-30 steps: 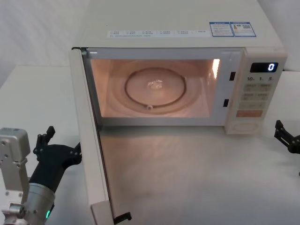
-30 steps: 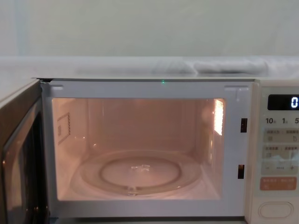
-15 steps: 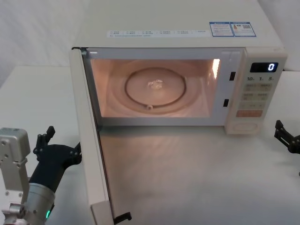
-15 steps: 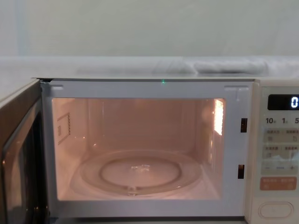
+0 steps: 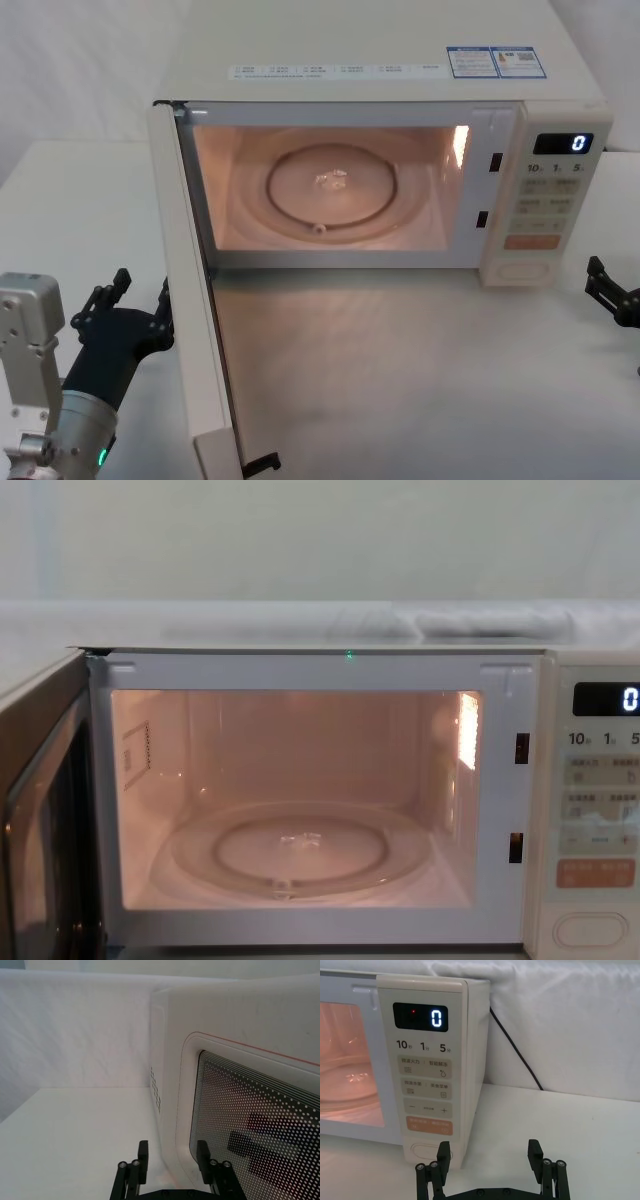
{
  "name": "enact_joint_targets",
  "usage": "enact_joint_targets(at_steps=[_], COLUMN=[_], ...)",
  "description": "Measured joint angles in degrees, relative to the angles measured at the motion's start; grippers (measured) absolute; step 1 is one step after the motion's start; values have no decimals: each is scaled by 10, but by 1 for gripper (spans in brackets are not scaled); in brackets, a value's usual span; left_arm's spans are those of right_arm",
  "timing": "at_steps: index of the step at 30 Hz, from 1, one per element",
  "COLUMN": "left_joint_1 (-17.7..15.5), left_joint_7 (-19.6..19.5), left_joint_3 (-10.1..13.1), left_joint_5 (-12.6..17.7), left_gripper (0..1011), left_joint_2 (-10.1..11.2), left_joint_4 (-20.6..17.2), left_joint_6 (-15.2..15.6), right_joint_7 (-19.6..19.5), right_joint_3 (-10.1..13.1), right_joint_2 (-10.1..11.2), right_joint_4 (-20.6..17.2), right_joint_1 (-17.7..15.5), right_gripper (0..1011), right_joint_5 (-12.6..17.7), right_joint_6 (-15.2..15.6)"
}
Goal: Press the button to open the microwave door with one hand; close the microwave door with the other hand.
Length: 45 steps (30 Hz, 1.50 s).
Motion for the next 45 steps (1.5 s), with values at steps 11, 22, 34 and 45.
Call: enact_joint_targets(at_steps=[11,22,34,45], left_joint_1=[0,0,0,2], left_joint_7=[0,0,0,-13], left_joint_3=[0,0,0,2], left_joint_5=[0,0,0,3], left_gripper=[277,0,0,0], left_joint_2=[0,0,0,0], left_joint_4=[0,0,0,-2], left_joint_6=[0,0,0,-3], right_joint_7=[0,0,0,0], right_joint_3=[0,0,0,0], right_joint_2=[0,0,0,0], right_joint_4=[0,0,0,0], right_joint_1=[0,0,0,0], right_gripper=[1002,1002,1002,1002], right_joint_5=[0,0,0,0], right_joint_6=[0,0,0,0])
